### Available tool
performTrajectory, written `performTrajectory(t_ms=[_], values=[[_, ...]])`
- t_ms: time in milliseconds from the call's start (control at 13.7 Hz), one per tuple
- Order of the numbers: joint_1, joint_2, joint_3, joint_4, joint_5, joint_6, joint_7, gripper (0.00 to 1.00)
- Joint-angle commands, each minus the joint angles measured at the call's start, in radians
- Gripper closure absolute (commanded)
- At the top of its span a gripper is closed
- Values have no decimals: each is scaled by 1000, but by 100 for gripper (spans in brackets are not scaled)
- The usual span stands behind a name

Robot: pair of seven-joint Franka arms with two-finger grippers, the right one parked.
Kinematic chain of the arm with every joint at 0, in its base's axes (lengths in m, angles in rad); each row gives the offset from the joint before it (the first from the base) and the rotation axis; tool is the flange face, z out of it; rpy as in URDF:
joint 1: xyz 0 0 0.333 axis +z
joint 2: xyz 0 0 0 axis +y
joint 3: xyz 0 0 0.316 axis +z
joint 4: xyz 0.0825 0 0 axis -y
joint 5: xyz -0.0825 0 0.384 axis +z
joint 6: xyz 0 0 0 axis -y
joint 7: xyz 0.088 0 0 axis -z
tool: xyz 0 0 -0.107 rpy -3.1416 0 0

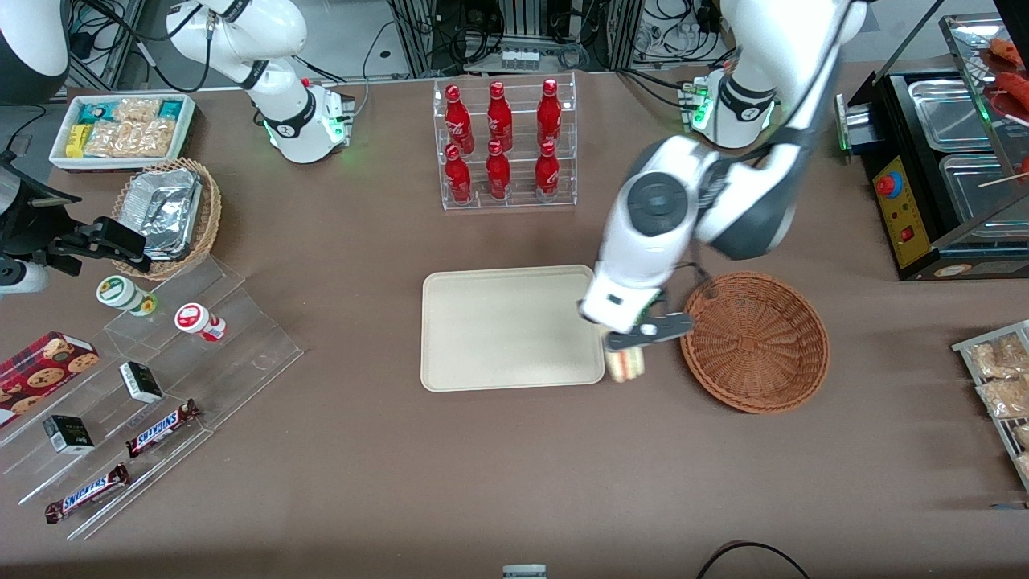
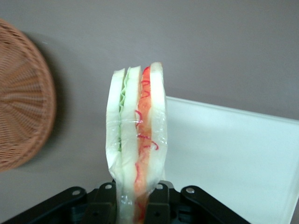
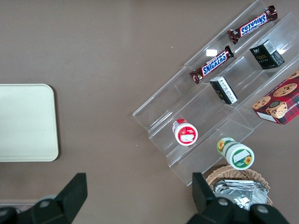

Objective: Place sandwich from basket to tray
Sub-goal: 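Lift the sandwich and carry it over the white tray, then lower the sandwich onto the tray and open the left gripper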

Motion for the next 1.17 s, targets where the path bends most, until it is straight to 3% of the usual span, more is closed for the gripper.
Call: performTrajectory(t_ms=[0, 439, 659, 805, 1098], values=[[-82, 102, 13, 121, 15, -20, -14, 100], [-198, 280, 15, 192, 16, 129, -41, 100], [-226, 323, 15, 194, 21, 152, -26, 100], [-244, 357, 15, 192, 71, 183, -24, 100], [-254, 369, 15, 185, 72, 194, -26, 100]])
